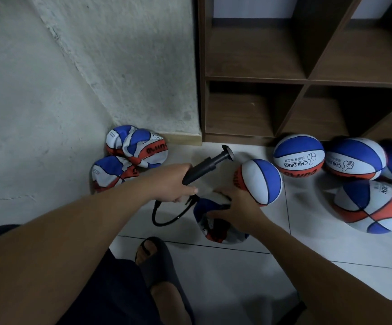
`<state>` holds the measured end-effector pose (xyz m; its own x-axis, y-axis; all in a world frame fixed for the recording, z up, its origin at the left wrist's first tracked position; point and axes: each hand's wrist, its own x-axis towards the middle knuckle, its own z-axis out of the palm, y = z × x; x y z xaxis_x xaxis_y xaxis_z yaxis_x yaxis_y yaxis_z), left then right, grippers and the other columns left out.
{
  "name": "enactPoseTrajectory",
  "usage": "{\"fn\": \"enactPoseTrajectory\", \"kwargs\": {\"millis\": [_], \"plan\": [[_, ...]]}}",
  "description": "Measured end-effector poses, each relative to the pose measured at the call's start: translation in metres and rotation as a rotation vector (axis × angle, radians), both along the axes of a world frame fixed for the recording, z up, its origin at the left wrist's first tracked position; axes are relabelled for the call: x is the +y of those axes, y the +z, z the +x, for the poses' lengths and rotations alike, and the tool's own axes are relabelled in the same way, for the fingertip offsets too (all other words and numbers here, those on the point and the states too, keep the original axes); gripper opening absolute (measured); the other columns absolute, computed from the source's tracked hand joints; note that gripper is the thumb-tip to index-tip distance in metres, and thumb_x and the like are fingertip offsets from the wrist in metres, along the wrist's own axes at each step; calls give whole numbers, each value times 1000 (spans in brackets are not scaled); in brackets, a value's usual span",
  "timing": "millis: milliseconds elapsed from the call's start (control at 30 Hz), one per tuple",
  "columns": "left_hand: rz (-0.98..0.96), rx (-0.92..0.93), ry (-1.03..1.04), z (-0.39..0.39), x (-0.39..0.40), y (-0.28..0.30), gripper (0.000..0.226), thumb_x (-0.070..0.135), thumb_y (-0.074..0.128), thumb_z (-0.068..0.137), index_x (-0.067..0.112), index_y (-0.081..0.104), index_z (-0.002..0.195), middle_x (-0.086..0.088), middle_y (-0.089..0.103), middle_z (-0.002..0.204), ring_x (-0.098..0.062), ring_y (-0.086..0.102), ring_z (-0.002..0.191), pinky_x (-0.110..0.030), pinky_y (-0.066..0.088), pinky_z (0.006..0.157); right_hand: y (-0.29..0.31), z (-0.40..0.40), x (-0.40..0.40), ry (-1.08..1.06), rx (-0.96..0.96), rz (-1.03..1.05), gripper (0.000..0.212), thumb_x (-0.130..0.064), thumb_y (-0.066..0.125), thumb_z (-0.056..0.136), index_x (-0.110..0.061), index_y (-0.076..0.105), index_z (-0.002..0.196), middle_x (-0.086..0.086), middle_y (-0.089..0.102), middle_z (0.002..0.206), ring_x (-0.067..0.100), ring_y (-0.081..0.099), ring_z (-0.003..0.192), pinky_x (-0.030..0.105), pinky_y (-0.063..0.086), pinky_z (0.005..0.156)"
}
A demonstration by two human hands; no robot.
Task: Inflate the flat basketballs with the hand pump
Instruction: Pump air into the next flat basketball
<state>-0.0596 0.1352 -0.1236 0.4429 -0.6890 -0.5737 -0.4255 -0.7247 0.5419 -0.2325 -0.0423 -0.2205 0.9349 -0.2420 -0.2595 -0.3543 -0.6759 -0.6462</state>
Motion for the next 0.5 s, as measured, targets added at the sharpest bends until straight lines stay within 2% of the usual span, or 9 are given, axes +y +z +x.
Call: {"fn": "enactPoseTrajectory", "kwargs": {"millis": [133,233,333,400,467,500], "plan": [[53,-34,-9,-15,-5,-11,27,45,67,105,24,55,116,-4,75,83,-10,73,59,-23,53,53,-21,-10,-1,92,99,-33,68,-51,83,86,-31,59,147,-8,64,130,14,60,113,34,54,100],[87,-56,-4,-13,-8,-15,31,47,68,104,20,54,108,-7,67,77,-16,68,53,-28,53,51,-33,-19,-2,168,145,-56,68,-49,77,92,-32,53,153,-6,60,137,17,54,123,41,50,109],[138,-145,-58,-10,-10,-15,33,45,71,101,17,55,108,-7,65,80,-19,67,55,-32,52,53,-33,-21,-5,118,86,-44,61,-39,71,99,-26,52,156,-3,55,153,18,51,139,36,42,119],[150,-174,-79,-9,-9,-17,32,44,72,101,16,56,107,-4,63,81,-18,64,59,-30,48,55,-29,-18,-8,82,38,-70,54,-34,71,101,-23,57,152,-3,56,155,17,51,142,27,36,116],[122,-151,-110,-8,-8,-21,35,45,72,100,13,59,105,-2,59,80,-17,58,61,-30,44,57,-21,-15,-13,-6,54,-38,48,-36,71,101,-24,63,146,-6,62,146,15,59,130,25,42,109],[112,-150,-147,-8,-7,-23,35,46,73,99,14,59,100,-2,56,78,-17,55,61,-30,41,57,-15,-13,-16,-58,79,-6,44,-38,70,102,-24,65,143,-6,66,138,16,62,122,28,47,104]]}}
